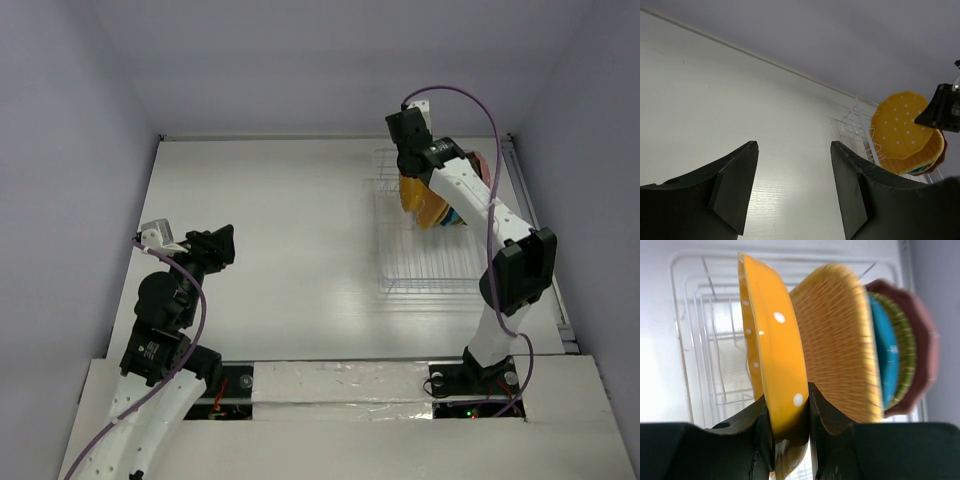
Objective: Unload the plates from the dish rack
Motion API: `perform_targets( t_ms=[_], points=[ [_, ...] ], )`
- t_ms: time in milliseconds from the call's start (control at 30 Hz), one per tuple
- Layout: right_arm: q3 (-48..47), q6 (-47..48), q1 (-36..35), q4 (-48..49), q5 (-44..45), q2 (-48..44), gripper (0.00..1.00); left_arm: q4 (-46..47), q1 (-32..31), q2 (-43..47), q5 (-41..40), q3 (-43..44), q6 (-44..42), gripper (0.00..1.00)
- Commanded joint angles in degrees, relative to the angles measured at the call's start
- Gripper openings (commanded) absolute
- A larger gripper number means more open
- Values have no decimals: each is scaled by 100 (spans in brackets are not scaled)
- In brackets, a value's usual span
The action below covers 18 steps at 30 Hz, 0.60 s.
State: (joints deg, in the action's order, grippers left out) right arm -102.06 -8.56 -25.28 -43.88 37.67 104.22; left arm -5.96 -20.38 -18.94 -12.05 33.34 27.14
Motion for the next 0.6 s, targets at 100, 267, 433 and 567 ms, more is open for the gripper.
perform_targets(
  t_ms=[100,267,433,567],
  points=[
    [-816,21,-407,283,470,-1175,0,262,43,4,19,-38,2,57],
    [-142,-557,-873,1160,-688,-1869,0,270,43,13,19,-38,11,58],
    [432,-1463,-1321,2663,-2482,-1512,0,262,96,-13,19,-38,-6,59],
    [459,-2603,-1742,3796,-3370,-774,0,253,148,-31,19,-30,-7,59]
  ],
)
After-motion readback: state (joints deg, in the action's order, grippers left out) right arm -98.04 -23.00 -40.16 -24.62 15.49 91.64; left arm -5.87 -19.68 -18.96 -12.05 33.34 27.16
